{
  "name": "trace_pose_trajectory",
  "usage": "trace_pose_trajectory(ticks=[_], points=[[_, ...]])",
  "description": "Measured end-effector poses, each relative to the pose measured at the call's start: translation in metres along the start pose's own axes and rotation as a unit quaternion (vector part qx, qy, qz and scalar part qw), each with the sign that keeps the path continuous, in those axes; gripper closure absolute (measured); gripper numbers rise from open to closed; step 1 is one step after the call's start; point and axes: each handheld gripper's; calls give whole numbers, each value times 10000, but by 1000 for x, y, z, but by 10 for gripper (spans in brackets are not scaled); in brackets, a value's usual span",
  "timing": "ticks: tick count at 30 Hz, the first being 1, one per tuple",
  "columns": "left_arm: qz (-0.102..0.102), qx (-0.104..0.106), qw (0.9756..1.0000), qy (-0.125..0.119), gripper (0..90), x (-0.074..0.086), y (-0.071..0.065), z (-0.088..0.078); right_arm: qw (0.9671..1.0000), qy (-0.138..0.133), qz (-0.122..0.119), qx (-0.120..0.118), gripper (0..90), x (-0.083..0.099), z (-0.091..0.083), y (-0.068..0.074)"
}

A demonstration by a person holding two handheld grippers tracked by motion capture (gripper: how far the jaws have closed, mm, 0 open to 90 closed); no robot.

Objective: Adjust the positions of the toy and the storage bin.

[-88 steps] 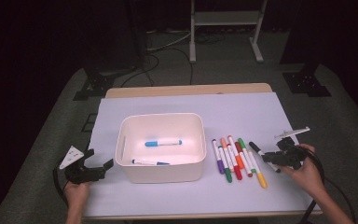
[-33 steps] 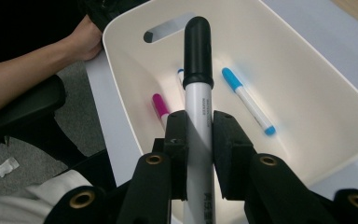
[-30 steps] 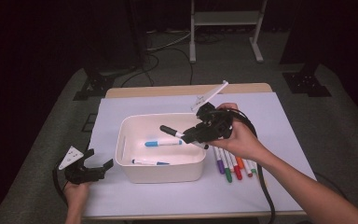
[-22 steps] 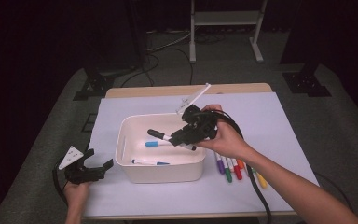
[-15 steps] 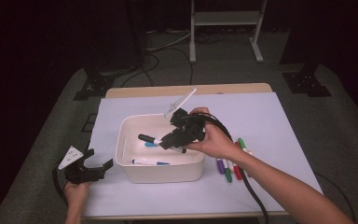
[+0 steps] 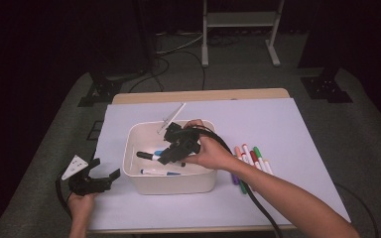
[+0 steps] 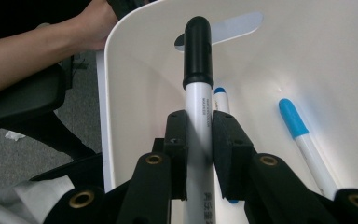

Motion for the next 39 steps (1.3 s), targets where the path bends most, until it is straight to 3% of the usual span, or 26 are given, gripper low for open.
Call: trace_pose_trajectory(ticks=[13, 22, 30, 32, 39], points=[[-24, -4, 10000, -39, 0, 0, 0, 0, 9996, 263, -116, -64, 755, -4, 30, -2], [-5, -2, 10000, -39, 0, 0, 0, 0, 9988, 459, -139, -47, 755, -3, 41, 0], [-3, -4, 10000, -44, 0, 0, 0, -1, 9983, 559, -145, -37, 748, -2, 46, 0], [-8, -5, 10000, -46, 0, 0, 0, -1, 9982, 583, -125, -13, 710, -2, 46, 0], [-10, 4, 10000, -42, 0, 0, 0, -1, 9985, 529, -94, 50, 672, -2, 39, 2]])
Point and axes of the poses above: each handheld gripper's, and its own axes: z roughly forward along the jaws, x roughly out of its underside, y roughly to its left, and after that the axes turned 8 degrees about z, right-handed
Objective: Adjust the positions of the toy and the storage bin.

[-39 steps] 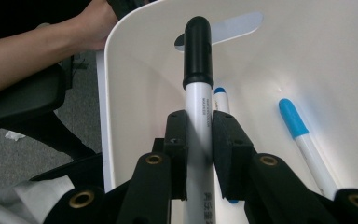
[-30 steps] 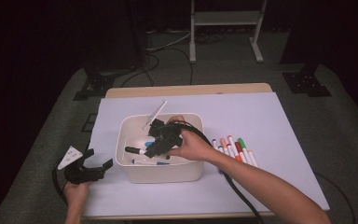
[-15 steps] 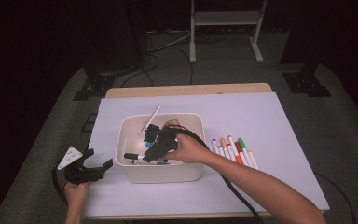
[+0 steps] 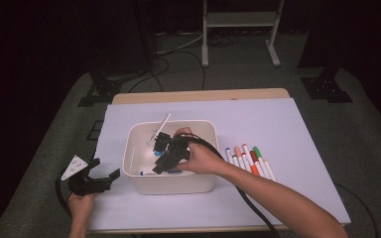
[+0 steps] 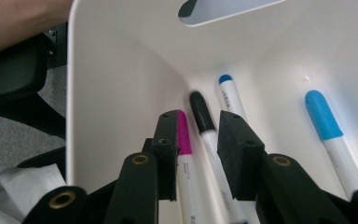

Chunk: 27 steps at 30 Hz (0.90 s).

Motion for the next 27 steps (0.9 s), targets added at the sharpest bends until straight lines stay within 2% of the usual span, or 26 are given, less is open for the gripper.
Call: trace_pose_trajectory(ticks=[2, 3, 4, 6, 7, 8, 9, 10, 11, 12, 14, 20, 21, 22, 23, 24, 25, 27], points=[[-2, -1, 10000, 0, 0, 0, 0, 0, 9999, -137, 18, 12, 651, 3, -13, 1], [9, -5, 10000, 3, 0, 0, 0, 0, 9999, -137, 18, 12, 651, 3, -13, 1], [15, 0, 10000, 19, 0, 0, 0, 0, 9996, -258, 62, 36, 641, 5, -25, 0], [21, -5, 10000, 22, 0, 0, 0, 0, 9993, -361, 105, 27, 619, 9, -36, -1], [21, -5, 10000, 22, 0, 0, 0, 0, 9993, -361, 105, 27, 619, 9, -36, -1], [31, -8, 10000, 22, 0, 0, 0, 0, 9987, -470, 153, 83, 608, 15, -51, -3], [31, -8, 10000, 22, 0, 0, 0, 0, 9987, -470, 153, 83, 608, 15, -51, -3], [30, -9, 10000, 27, 0, 0, -1, 0, 9981, -561, 198, 150, 593, 23, -64, -5], [30, -9, 10000, 27, 0, 0, -1, 0, 9981, -561, 198, 150, 593, 23, -64, -5], [32, -11, 10000, 40, 0, 0, -1, 0, 9971, -680, 297, 180, 578, 32, -78, -7], [34, -19, 10000, 36, 0, 0, -1, 0, 9961, -756, 389, 225, 558, 41, -90, -10], [55, -22, 10000, 54, 0, 0, -1, 0, 9924, -960, 665, 377, 522, 73, -121, -20], [56, -24, 10000, 54, 0, 0, -1, 0, 9924, -960, 665, 377, 522, 73, -121, -20], [51, -22, 10000, 57, 0, 0, -1, 1, 9901, -1075, 805, 420, 511, 85, -132, -23], [51, -22, 10000, 57, 0, 0, -1, 1, 9901, -1075, 805, 420, 511, 85, -132, -23], [54, -22, 10000, 64, 0, 0, -1, 1, 9877, -1172, 931, 443, 504, 97, -141, -26], [53, -19, 10000, 69, 0, 0, -1, 1, 9877, -1172, 931, 443, 504, 97, -141, -26], [56, -28, 10000, 57, 0, 0, -1, 1, 9856, -1247, 1024, 501, 503, 110, -150, -31]])
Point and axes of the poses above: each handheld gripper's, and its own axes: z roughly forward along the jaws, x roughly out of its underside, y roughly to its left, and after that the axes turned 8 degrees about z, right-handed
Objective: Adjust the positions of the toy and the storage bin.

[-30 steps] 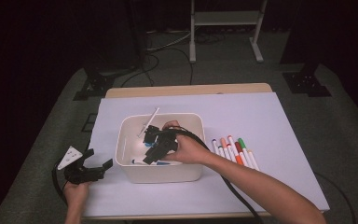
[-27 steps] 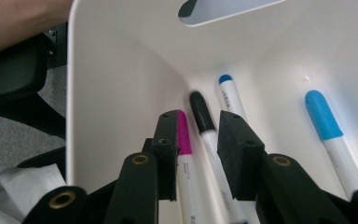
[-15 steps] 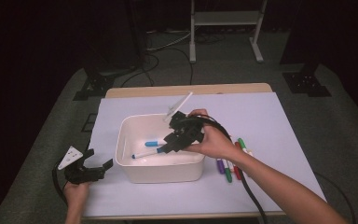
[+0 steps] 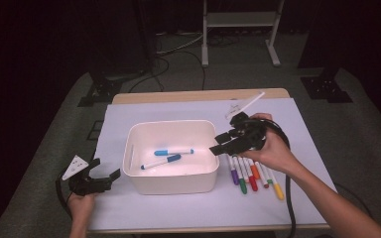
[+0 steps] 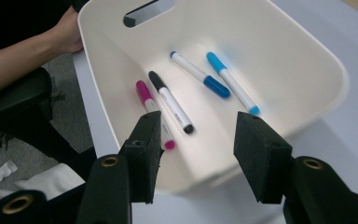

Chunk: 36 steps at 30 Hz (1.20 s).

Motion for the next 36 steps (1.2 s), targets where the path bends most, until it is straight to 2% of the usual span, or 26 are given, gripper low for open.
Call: trace_pose_trajectory(ticks=[1, 2, 3, 6, 8, 9, 10, 15, 19, 22, 23, 25, 26, 27, 30, 31, 33, 34, 35, 36], points=[[6, -1, 10000, -2, 0, 0, 0, 0, 9999, -64, 92, 85, 498, 10, -9, -8], [6, -1, 10000, -2, 0, 0, 0, 0, 9999, -64, 92, 85, 498, 10, -9, -8], [-2, -1, 10000, 6, 0, 0, 0, 0, 9996, -117, 220, 163, 495, 20, -17, -15], [-11, -13, 10000, -9, 0, 0, -1, 0, 9986, -216, 379, 301, 495, 37, -25, -26], [6, -13, 10000, -13, 0, 0, -1, 0, 9981, -216, 474, 327, 495, 43, -27, -30], [-2, -17, 10000, -11, 0, 0, 0, 0, 9970, -250, 625, 391, 495, 56, -30, -38], [-2, -17, 10000, -11, 0, 0, 0, 0, 9970, -250, 625, 391, 495, 56, -30, -38], [18, -25, 10000, -7, 0, 0, -1, 0, 9930, -231, 991, 604, 497, 91, -35, -59], [21, -24, 10000, 4, 0, 0, -1, 0, 9908, -237, 1125, 718, 500, 105, -36, -68], [29, -21, 10000, -15, 0, 0, -1, 0, 9874, -183, 1294, 897, 504, 122, -36, -79], [29, -21, 10000, -15, 0, 0, -1, 0, 9874, -183, 1294, 897, 504, 122, -36, -79], [42, -25, 10000, -5, 0, 0, -1, 0, 9844, -165, 1425, 1016, 509, 133, -34, -86], [42, -25, 10000, -5, 0, 0, -1, 0, 9844, -165, 1425, 1016, 509, 133, -34, -86], [48, -26, 10000, -1, 0, 0, -1, 0, 9826, -137, 1504, 1077, 514, 141, -31, -90], [46, -29, 10000, -5, 0, 0, -1, 0, 9811, -109, 1556, 1148, 519, 149, -28, -94], [50, -29, 10000, -4, 0, 0, -1, 0, 9791, -62, 1637, 1205, 526, 156, -24, -97], [44, -27, 10000, -6, 0, 0, -1, 0, 9770, -31, 1688, 1303, 535, 162, -21, -100], [44, -27, 10000, -6, 0, 0, -1, 0, 9770, -31, 1688, 1303, 535, 162, -21, -100], [48, -28, 10000, -7, 0, 0, -1, 0, 9750, -23, 1754, 1361, 547, 168, -18, -103], [48, -28, 10000, -7, 0, 0, -1, 0, 9750, -23, 1754, 1361, 547, 168, -18, -103]])
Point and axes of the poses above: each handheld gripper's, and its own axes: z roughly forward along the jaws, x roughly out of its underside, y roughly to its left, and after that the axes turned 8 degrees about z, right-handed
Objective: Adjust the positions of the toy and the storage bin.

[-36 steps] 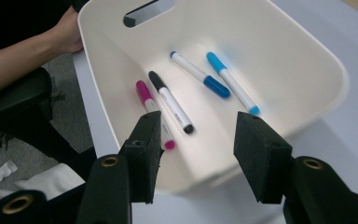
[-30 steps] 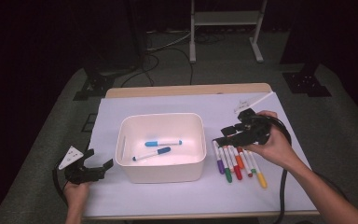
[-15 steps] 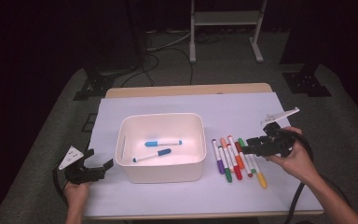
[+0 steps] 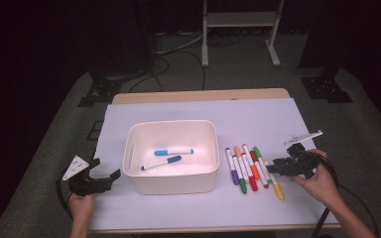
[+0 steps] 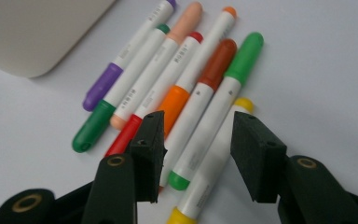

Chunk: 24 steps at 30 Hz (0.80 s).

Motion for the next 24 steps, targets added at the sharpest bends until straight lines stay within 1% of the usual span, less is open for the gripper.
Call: trace_pose_trajectory(ticks=[2, 4, 8, 12, 13, 14, 16, 24], points=[[1, 2, 10000, -1, 0, 0, 0, 0, 9999, 46, -11, 155, 560, 4, 4, -2], [-3, 0, 10000, -9, 0, 0, 0, 0, 9998, 67, 43, 171, 567, 7, 7, -3], [-7, 2, 10000, -17, 0, 0, 0, 0, 9991, 145, 77, 386, 591, 12, 15, -5], [-6, 6, 10000, -18, 0, 0, 0, 0, 9984, 196, 145, 501, 607, 17, 19, -8], [-7, 8, 10000, -15, 0, 0, 0, 0, 9980, 219, 119, 585, 609, 19, 20, -8], [-7, 7, 10000, -16, 0, 0, 0, 0, 9978, 208, 92, 618, 611, 19, 21, -9], [-6, 7, 10000, -17, 0, 0, 0, 0, 9977, 175, 133, 649, 630, 22, 19, -10], [-9, 7, 10000, -25, 0, 0, 0, 0, 9956, 91, 200, 910, 739, 29, 15, -14]])
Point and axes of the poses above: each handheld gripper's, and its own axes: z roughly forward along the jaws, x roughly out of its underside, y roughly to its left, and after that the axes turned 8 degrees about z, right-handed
